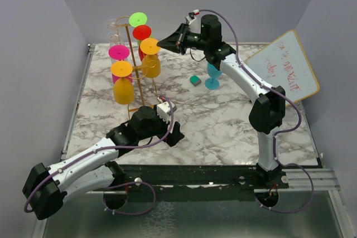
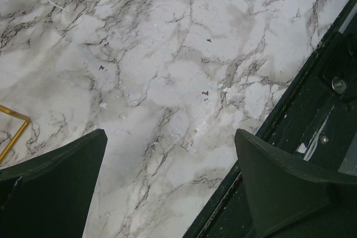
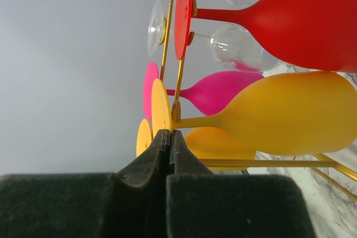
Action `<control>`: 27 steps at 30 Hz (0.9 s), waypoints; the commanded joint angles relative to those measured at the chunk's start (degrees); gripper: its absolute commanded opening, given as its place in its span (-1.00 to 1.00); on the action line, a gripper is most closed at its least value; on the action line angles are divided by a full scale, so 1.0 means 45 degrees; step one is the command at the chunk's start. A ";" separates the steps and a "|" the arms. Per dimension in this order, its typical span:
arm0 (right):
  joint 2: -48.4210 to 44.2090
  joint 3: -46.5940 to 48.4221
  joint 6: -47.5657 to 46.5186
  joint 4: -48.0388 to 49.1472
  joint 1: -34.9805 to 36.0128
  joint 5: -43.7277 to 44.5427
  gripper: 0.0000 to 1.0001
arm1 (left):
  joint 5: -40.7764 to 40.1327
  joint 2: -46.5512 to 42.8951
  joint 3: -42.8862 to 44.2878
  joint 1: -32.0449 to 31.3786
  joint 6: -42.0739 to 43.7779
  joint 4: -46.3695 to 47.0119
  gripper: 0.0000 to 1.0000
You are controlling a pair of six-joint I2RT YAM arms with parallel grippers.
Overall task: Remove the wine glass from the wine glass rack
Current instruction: Pick up the wine glass from the wine rack.
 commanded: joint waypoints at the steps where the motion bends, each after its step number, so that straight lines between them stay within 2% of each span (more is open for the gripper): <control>1: -0.0475 -0.0196 0.0136 0.0176 -0.0204 0.0286 -0.99 | -0.0114 0.0044 0.0323 -0.0020 -0.0031 -0.0185 0.98; 21: -0.1213 -0.1415 0.0635 0.1393 -0.0517 0.0317 -0.99 | -0.0071 0.0280 0.0360 -0.0032 -0.0085 -0.0091 0.98; 27: -0.2039 -0.2494 0.0591 0.1750 -0.0762 0.0355 -0.99 | -0.0583 0.0127 0.0338 -0.0026 -0.0192 -0.0049 0.98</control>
